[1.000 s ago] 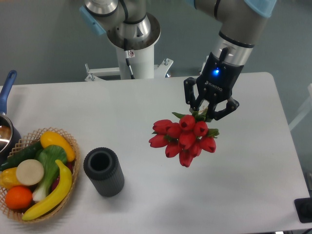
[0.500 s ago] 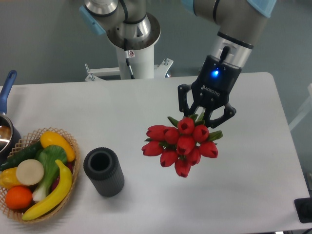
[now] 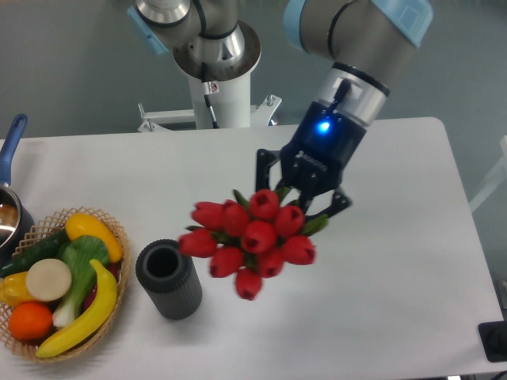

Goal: Insert the flowers into the vase
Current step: 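Swing the tulips over the vase, stems pointing into its opening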

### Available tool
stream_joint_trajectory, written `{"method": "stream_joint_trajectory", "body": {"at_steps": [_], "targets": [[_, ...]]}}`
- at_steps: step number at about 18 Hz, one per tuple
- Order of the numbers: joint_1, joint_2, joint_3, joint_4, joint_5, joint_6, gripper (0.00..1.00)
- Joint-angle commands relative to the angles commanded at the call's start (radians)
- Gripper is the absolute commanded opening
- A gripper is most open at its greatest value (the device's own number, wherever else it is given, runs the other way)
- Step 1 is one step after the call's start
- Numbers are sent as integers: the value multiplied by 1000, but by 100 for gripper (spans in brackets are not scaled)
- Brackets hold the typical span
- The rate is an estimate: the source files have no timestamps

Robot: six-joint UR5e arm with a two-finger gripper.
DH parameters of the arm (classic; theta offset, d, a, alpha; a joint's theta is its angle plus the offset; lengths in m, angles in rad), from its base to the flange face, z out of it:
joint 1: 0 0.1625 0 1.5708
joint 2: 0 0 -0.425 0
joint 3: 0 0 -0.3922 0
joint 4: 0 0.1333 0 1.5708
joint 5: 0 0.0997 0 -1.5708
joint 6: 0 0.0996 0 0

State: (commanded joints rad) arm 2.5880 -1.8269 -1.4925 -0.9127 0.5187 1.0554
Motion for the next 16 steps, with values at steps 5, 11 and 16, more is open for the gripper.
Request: {"method": "stream_joint_trajectory", "body": {"at_steps": [5,11,16], "targets": [[-71,-21,-6,27,-61,9,33],[-114,-29,-20,118,-164,11,33],[-141,-49,-43,124,-242,14,33]]}}
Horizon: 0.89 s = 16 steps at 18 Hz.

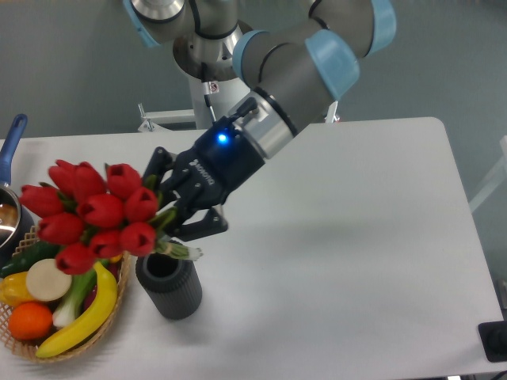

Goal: Insert the flowers into the vase
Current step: 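Swing the tulips over the vase, stems pointing into its opening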

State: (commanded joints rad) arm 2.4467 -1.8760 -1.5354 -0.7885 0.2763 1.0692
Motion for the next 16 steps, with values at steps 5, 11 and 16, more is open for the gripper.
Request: {"method": "stream_joint_trajectory", "body": {"at_steps": [5,11,16], "targets": [[0,-9,-51,0,-42,24,33],[0,-25,-58,0,-85,29,33],[6,-40,-58,0,-97,29,33]]}}
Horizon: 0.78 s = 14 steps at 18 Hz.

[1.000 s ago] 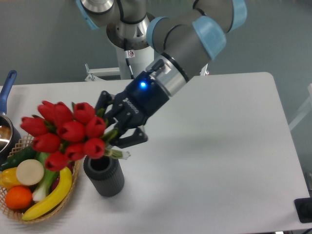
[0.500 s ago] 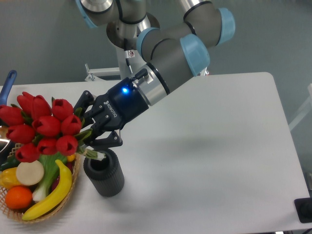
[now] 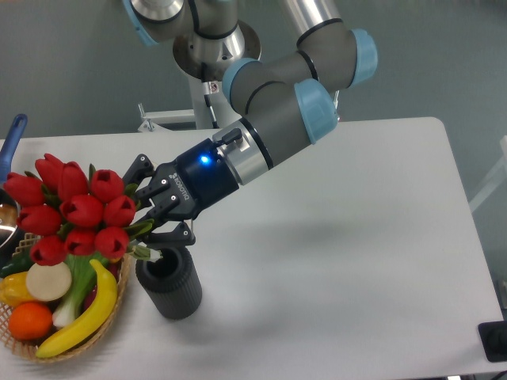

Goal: Insert the flowers into the vase
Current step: 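Swing the tulips over the vase, stems pointing into its opening, then lower the tulip stems down into the grey vase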

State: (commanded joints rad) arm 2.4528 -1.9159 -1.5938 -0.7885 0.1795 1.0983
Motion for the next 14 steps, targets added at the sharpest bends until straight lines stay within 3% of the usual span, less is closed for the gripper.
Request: {"method": "stream_joint_trajectory", "body": {"at_steps": [14], "targets": [[6,-41,-12,0,0,29,34]]}}
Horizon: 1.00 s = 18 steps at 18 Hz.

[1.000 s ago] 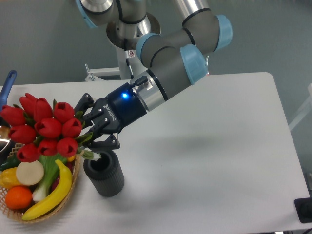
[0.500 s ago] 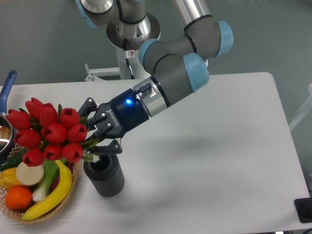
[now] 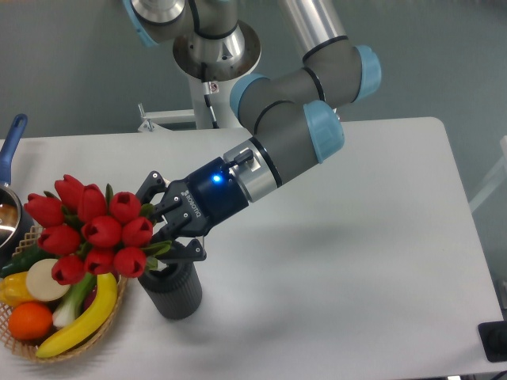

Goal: Insert the flowers into the vase
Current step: 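Lower the tulip stems down into the grey vase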

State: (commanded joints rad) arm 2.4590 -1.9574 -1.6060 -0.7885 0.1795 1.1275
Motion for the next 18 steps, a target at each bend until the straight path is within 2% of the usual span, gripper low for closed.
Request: {"method": "stream_joint_trajectory", "body": {"at_steps": [3,18], "targets": [[0,3,-34,2,2,2,34],[29,3,-106,2,2,8,34]]}}
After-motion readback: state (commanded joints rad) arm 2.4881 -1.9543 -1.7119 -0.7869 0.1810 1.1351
